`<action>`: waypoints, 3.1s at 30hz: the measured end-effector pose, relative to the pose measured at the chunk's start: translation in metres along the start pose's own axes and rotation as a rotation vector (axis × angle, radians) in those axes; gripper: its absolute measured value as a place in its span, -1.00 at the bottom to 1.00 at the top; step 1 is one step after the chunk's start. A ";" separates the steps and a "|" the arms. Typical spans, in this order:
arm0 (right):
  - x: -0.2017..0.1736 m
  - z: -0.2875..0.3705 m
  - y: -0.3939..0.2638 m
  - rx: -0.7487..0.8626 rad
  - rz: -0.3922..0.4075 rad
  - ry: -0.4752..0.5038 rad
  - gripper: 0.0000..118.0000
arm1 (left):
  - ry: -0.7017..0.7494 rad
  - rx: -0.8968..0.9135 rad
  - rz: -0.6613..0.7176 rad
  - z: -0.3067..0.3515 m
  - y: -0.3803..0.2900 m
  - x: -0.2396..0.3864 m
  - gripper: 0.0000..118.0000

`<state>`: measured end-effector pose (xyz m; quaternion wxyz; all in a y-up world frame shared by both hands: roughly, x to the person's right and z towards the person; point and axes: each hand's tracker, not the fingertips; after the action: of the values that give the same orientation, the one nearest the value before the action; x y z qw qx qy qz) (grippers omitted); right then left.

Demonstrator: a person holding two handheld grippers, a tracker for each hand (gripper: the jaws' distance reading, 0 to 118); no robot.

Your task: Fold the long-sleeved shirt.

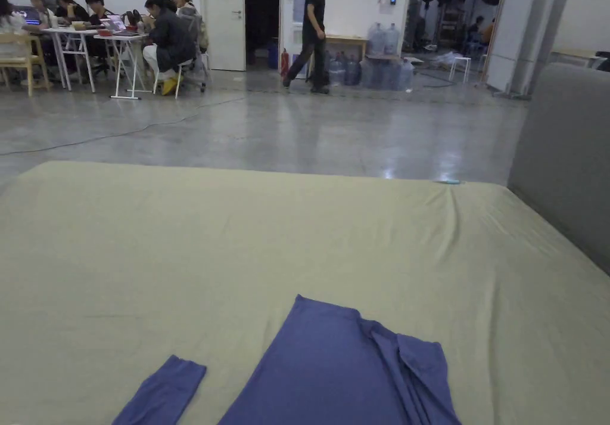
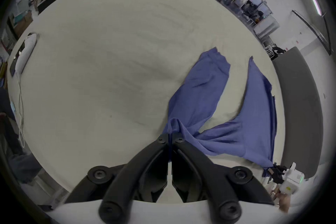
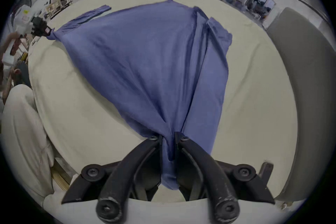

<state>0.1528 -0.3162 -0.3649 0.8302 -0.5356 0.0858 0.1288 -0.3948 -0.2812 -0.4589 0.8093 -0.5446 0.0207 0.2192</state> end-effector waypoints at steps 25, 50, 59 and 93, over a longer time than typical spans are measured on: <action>-0.038 0.090 -0.006 0.214 -0.262 0.145 -1.00 | -0.177 -0.054 0.061 0.005 -0.078 0.050 -1.00; 0.033 -0.010 0.175 0.133 -0.198 0.147 -1.00 | -0.116 0.120 0.088 -0.068 -0.062 0.142 -0.97; 0.046 -0.150 0.405 -0.006 -0.344 0.240 0.97 | -0.239 0.157 0.073 -0.038 -0.068 0.139 -0.97; 0.107 0.230 0.275 0.505 -0.202 0.046 -1.00 | -0.263 0.444 -0.339 0.151 0.014 0.195 -0.97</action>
<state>0.1715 0.0147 -0.5382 0.9438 -0.3204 0.0803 0.0078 -0.2548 -0.0776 -0.4625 0.9293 -0.3170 -0.1278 0.1400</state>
